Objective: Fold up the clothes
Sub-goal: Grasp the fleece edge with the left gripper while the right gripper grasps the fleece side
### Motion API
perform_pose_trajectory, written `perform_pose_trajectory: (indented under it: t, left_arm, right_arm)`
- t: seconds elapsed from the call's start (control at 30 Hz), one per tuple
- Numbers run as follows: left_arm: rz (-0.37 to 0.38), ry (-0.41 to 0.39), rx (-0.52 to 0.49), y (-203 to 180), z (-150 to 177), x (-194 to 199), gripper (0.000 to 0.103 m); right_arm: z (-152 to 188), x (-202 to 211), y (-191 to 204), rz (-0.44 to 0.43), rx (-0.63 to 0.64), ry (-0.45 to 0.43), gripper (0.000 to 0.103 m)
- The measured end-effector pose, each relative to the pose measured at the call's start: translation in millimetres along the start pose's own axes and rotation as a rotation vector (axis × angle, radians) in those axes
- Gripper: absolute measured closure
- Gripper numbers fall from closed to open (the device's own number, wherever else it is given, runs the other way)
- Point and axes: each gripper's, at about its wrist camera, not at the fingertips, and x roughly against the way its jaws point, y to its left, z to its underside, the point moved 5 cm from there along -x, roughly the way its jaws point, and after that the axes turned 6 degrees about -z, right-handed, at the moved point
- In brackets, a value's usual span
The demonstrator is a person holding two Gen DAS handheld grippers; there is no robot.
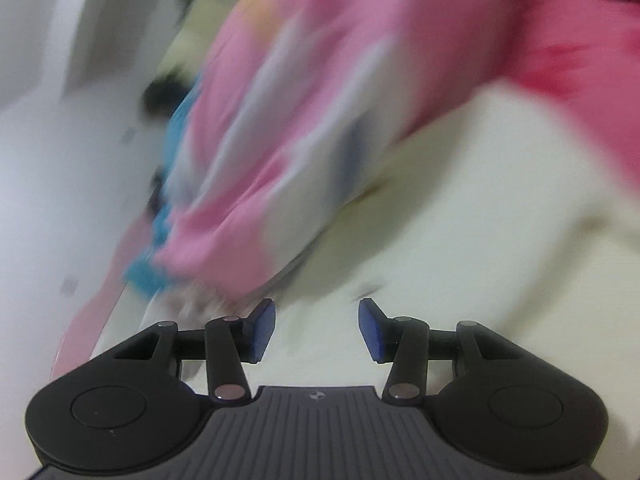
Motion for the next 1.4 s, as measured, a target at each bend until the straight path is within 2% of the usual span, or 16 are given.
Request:
perform_pose_trajectory:
  t: [0.13, 0.2, 0.27, 0.43, 0.57, 0.6, 0.63, 0.67, 0.7, 0.77, 0.83, 0.93, 1.07, 1.2, 1.33, 1.4]
  left_arm:
    - [0.015, -0.006, 0.065, 4, -8, -7, 0.034]
    - [0.016, -0.020, 0.085, 5, -11, -10, 0.042]
    - [0.005, -0.020, 0.085, 5, -13, -15, 0.051]
    - [-0.020, -0.008, 0.120, 13, -12, -22, 0.064]
    - [-0.030, -0.004, 0.119, 18, -10, -27, 0.095]
    - [-0.026, -0.007, 0.122, 19, -11, -29, 0.098]
    - [-0.020, -0.012, 0.126, 18, -13, -31, 0.099]
    - [-0.002, -0.029, 0.127, 16, -18, -32, 0.099]
    - [0.021, -0.050, 0.128, 14, -24, -32, 0.100]
    - [0.060, -0.104, 0.127, 8, -38, -30, 0.100]
    - [0.091, -0.154, 0.117, 3, -50, -26, 0.100]
    - [0.054, -0.114, 0.105, 15, -39, -39, 0.100]
    - [0.032, -0.094, 0.083, 21, -26, -40, 0.100]
    - [0.030, -0.099, 0.058, 21, -17, -31, 0.099]
    - [0.007, -0.009, 0.105, 32, -5, -38, 0.097]
    - [0.014, 0.009, 0.137, 35, -4, -33, 0.095]
  right_arm:
    - [-22, 47, -58, 0.096, -0.151, -0.113, 0.055]
    - [-28, 54, -76, 0.124, -0.206, -0.132, 0.058]
    - [-32, 49, -85, 0.133, -0.238, -0.127, 0.058]
    - [-42, 25, -98, 0.160, -0.291, -0.091, 0.059]
    - [-46, -1, -99, 0.224, -0.295, -0.080, 0.060]
    - [-47, -7, -100, 0.240, -0.299, -0.077, 0.063]
    - [-47, -12, -101, 0.254, -0.299, -0.079, 0.068]
    - [-47, -16, -103, 0.266, -0.298, -0.083, 0.082]
    - [-48, -17, -105, 0.274, -0.299, -0.094, 0.091]
    - [-48, -15, -105, 0.276, -0.289, -0.129, 0.093]
    - [-48, -7, -98, 0.256, -0.256, -0.178, 0.094]
    - [-45, 1, -94, 0.267, -0.195, -0.224, 0.094]
    - [-35, -4, -113, 0.287, -0.235, -0.192, 0.094]
    - [-36, 1, -101, 0.272, -0.187, -0.196, 0.094]
    - [-34, 2, -114, 0.307, -0.180, -0.130, 0.093]
    - [-34, 11, -107, 0.315, -0.164, -0.103, 0.086]
